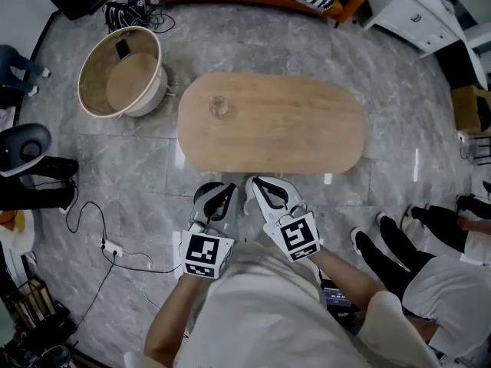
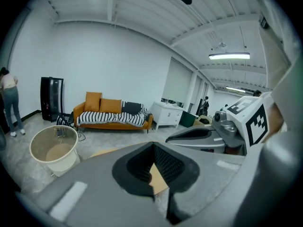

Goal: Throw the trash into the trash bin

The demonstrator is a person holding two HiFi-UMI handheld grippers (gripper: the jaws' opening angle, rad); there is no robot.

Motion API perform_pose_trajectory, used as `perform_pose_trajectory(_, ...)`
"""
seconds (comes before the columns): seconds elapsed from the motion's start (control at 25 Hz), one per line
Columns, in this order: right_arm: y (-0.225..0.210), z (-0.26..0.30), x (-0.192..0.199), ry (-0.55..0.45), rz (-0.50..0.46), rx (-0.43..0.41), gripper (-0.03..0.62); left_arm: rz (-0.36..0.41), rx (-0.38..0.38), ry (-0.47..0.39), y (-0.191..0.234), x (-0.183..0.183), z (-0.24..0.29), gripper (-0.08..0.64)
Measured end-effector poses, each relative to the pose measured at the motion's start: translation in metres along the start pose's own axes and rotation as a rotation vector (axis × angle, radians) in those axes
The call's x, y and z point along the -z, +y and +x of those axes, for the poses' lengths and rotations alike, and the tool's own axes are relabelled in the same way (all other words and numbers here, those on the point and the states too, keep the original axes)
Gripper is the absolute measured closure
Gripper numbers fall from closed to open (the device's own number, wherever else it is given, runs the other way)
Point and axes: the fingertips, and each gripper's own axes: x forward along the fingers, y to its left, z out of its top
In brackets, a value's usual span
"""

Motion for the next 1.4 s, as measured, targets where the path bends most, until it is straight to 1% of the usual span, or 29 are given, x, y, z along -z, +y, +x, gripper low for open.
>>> perform_pose_trajectory(0.12, -0.001, -0.011, -0.024, -0.045, 0.010, -0.006, 0.568, 0.009, -0.002, -0.065, -0.008, -0.031, -0.006, 0.560)
perform_pose_trajectory(0.2, 0.005, -0.014, -0.029, -0.055, -0.003, -0.030, 0.568, 0.008, -0.007, -0.100, -0.011, -0.041, -0.013, 0.560)
perform_pose_trajectory(0.28, 0.016, -0.017, -0.032, -0.060, -0.026, -0.062, 0.568, 0.014, -0.011, -0.121, -0.015, -0.045, -0.018, 0.560)
perform_pose_trajectory(0.4, 0.032, -0.017, -0.041, -0.081, -0.047, -0.111, 0.568, 0.053, -0.016, -0.133, -0.015, -0.047, -0.024, 0.560)
perform_pose_trajectory(0.48, 0.042, -0.020, -0.041, -0.083, -0.054, -0.135, 0.568, 0.046, -0.022, -0.144, -0.014, -0.044, -0.029, 0.560)
perform_pose_trajectory(0.56, 0.052, -0.028, -0.042, -0.091, -0.083, -0.153, 0.568, 0.028, -0.032, -0.157, -0.017, -0.041, -0.036, 0.560)
perform_pose_trajectory(0.68, 0.058, -0.041, -0.049, -0.114, -0.102, -0.158, 0.568, 0.040, -0.041, -0.178, -0.025, -0.046, -0.044, 0.560)
perform_pose_trajectory(0.84, 0.058, -0.051, -0.049, -0.120, -0.070, -0.120, 0.568, 0.080, -0.037, -0.182, -0.036, -0.047, -0.053, 0.560)
perform_pose_trajectory(1.0, 0.062, -0.056, -0.044, -0.096, -0.009, -0.124, 0.569, 0.102, -0.035, -0.176, -0.045, -0.048, -0.061, 0.560)
perform_pose_trajectory(1.24, 0.068, -0.059, -0.030, -0.078, 0.076, -0.107, 0.569, 0.089, -0.013, -0.146, -0.047, -0.033, -0.068, 0.560)
perform_pose_trajectory(1.4, 0.066, -0.062, -0.016, -0.031, 0.136, -0.078, 0.571, 0.079, -0.003, -0.108, -0.052, -0.029, -0.069, 0.560)
